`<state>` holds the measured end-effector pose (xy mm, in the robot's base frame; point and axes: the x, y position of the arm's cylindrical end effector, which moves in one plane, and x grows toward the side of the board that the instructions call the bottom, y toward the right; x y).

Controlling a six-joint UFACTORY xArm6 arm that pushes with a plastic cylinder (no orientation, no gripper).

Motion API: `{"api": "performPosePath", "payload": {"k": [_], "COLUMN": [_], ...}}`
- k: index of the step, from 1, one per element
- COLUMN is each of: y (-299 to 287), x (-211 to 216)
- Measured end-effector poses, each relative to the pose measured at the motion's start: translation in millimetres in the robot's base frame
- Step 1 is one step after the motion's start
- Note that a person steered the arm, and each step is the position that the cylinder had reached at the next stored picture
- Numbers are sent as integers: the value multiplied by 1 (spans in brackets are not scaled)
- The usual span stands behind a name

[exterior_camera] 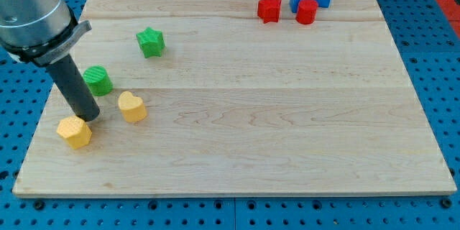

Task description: Move the green star to the top of the green circle

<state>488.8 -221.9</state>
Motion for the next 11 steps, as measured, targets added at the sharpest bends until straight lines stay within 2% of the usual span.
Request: {"api": "performPosePath", "payload": {"k": [1,2,3,5,6,7,9,10,11], "y": [-42,-35,17,25,38,93,81,109,155], "x": [-30,-86,-86,-25,-60,-50,5,-24,-75]}}
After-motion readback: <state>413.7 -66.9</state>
